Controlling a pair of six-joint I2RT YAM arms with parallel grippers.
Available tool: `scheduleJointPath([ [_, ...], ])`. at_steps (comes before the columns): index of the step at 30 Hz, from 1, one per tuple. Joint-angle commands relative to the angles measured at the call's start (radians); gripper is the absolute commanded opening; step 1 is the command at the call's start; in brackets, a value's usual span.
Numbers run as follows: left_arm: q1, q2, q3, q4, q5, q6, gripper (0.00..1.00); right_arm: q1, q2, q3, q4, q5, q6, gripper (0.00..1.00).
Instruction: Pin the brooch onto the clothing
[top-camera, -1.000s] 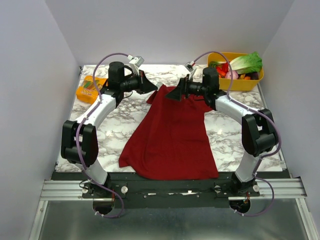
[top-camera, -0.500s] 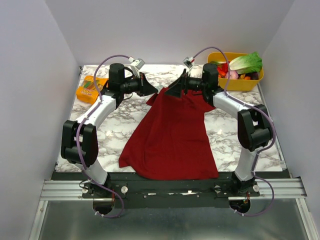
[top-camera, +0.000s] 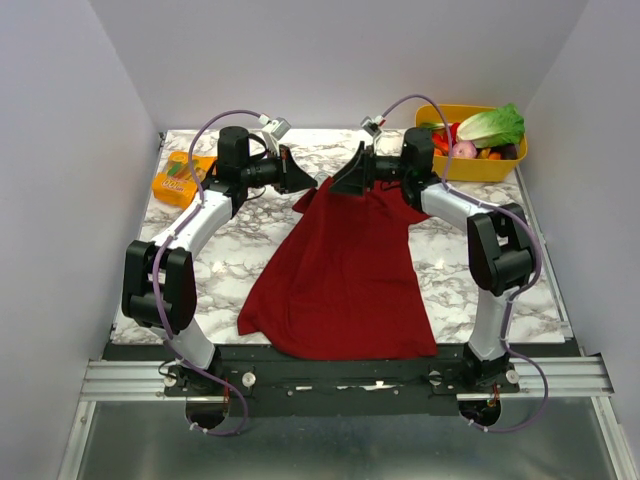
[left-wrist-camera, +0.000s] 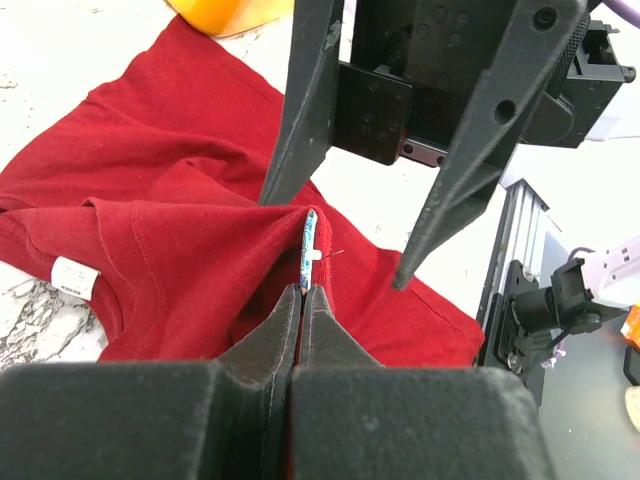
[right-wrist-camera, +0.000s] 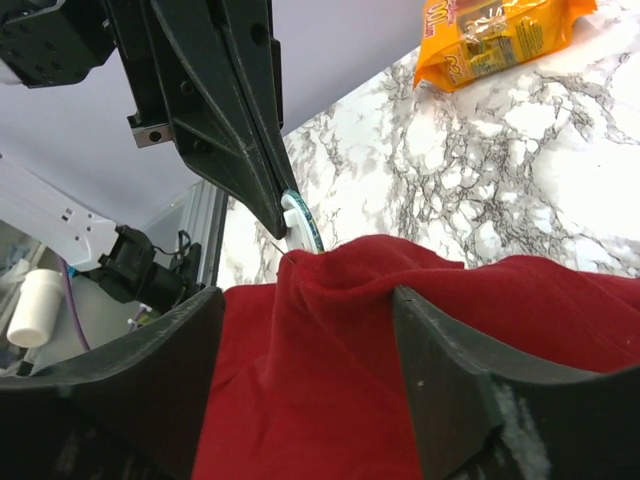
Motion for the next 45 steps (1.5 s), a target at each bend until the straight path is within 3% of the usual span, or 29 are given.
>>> scheduleJointPath([
  [1, 0.004, -0.028, -0.002, 0.018, 0.036, -0.01, 0.0, 0.022, 0.029, 0.046, 0.037, -0.044, 0.019, 0.69],
  [6, 0.004, -0.026, 0.002, 0.008, 0.037, -0.007, 0.0, 0.031, 0.042, 0.053, 0.058, -0.037, 0.053, 0.59],
  [10, 0.004, -0.028, 0.002, 0.003, 0.039, -0.004, 0.0, 0.033, 0.053, 0.047, 0.098, -0.044, 0.082, 0.4],
  [18, 0.004, -0.034, 0.004, -0.015, 0.044, 0.005, 0.0, 0.033, 0.05, 0.049, 0.118, -0.05, 0.097, 0.35],
  [22, 0.002, -0.039, 0.007, -0.034, 0.044, 0.025, 0.0, 0.031, 0.044, 0.056, 0.119, -0.057, 0.1, 0.43],
  [27, 0.004, -0.04, 0.01, -0.04, 0.04, 0.025, 0.0, 0.031, 0.05, 0.066, 0.159, -0.068, 0.139, 0.42],
  [30, 0.004, -0.04, 0.011, -0.039, 0.04, 0.022, 0.0, 0.03, 0.058, 0.078, 0.172, -0.079, 0.159, 0.38],
  [31, 0.004, -0.04, 0.013, -0.038, 0.039, 0.022, 0.0, 0.031, 0.058, 0.073, 0.173, -0.08, 0.157, 0.23],
  [33, 0.004, -0.04, 0.013, -0.04, 0.037, 0.022, 0.0, 0.031, 0.059, 0.07, 0.175, -0.085, 0.16, 0.1],
  [45, 0.001, -0.046, 0.03, -0.078, 0.027, 0.036, 0.0, 0.033, 0.053, 0.081, 0.133, -0.068, 0.146, 0.03],
])
